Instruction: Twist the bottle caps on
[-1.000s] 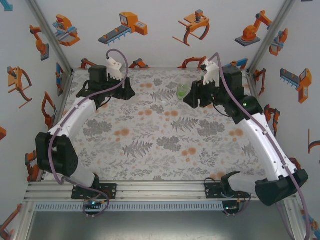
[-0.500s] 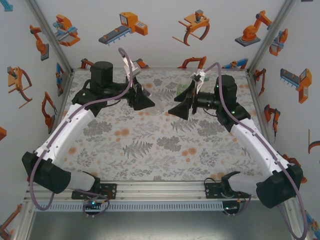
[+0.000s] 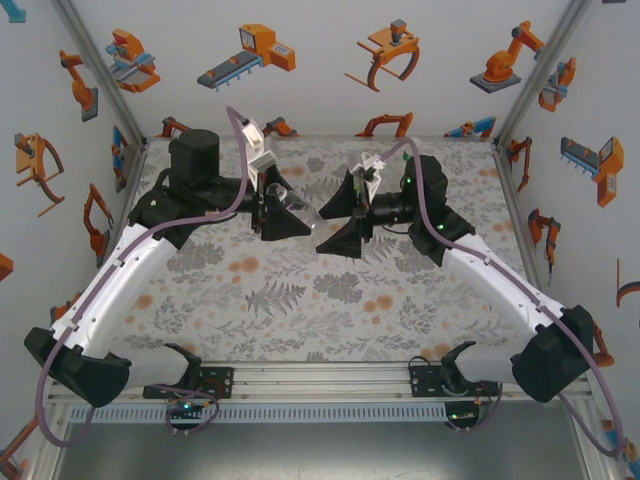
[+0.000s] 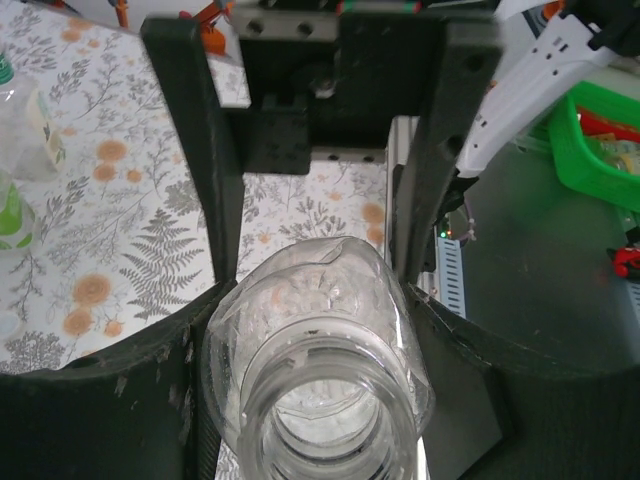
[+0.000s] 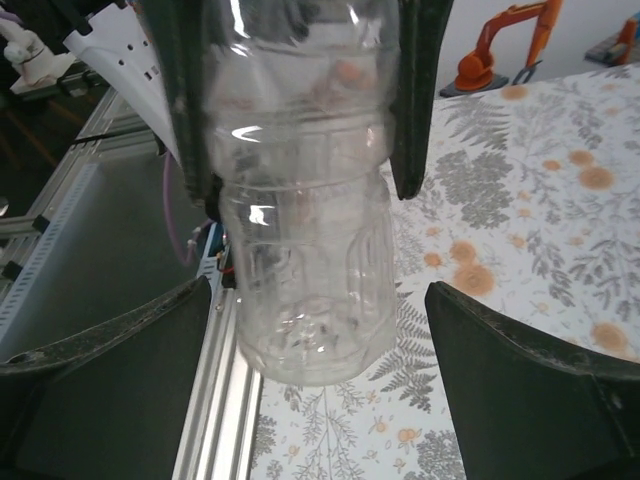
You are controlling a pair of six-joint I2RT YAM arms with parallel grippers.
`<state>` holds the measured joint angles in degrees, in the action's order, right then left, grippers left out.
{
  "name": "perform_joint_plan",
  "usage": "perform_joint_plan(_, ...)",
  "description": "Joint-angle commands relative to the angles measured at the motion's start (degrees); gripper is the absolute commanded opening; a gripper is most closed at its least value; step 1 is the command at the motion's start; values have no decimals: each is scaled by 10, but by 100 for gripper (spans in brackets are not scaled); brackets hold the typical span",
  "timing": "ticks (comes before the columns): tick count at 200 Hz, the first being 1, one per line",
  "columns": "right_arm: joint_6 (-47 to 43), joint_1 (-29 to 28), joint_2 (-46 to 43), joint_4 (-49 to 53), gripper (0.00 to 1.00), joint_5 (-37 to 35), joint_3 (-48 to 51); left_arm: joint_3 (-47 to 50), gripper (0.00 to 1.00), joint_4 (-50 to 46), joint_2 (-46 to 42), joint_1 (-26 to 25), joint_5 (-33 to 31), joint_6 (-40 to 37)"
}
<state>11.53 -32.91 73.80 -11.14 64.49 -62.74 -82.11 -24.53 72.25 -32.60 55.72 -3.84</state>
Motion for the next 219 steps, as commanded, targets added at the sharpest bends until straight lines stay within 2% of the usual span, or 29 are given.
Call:
perform_joint_plan(1,-12,-21,10,-25,76,29,-22,-6,46,-2,-20,-4,29,12)
perform_joint_plan(18,-15,-32,18,-21,73,31,-26,-6,46,-1,-24,-4,29,15)
perform_joint_plan(74,-20,-39,17,-19,49,10,-33,-1,49,15,-30,-3,21,29)
perform_joint_plan(92,-18,-41,15,-20,42,7,-35,2,55,30,-32,-3,18,40)
perform_joint_plan(105,-17,-43,12,-23,39,5,-36,8,67,51,-38,-4,5,51)
perform_joint_plan(119,-14,-45,5,-32,37,-3,-35,18,70,78,-47,-4,-8,62)
perform_joint_plan(129,-3,-46,-1,-49,36,-14,-31,26,76,97,-55,-3,-21,68)
perform_joint_plan(166,92,-50,-16,-189,30,-82,-5,82,88,237,-86,-4,-73,132)
perform_joint_plan(193,148,-65,-18,-268,29,-138,3,127,89,385,-95,-4,-95,212)
perform_joint_plan(219,152,-93,-18,-308,29,-189,7,146,88,481,-87,-21,-141,260)
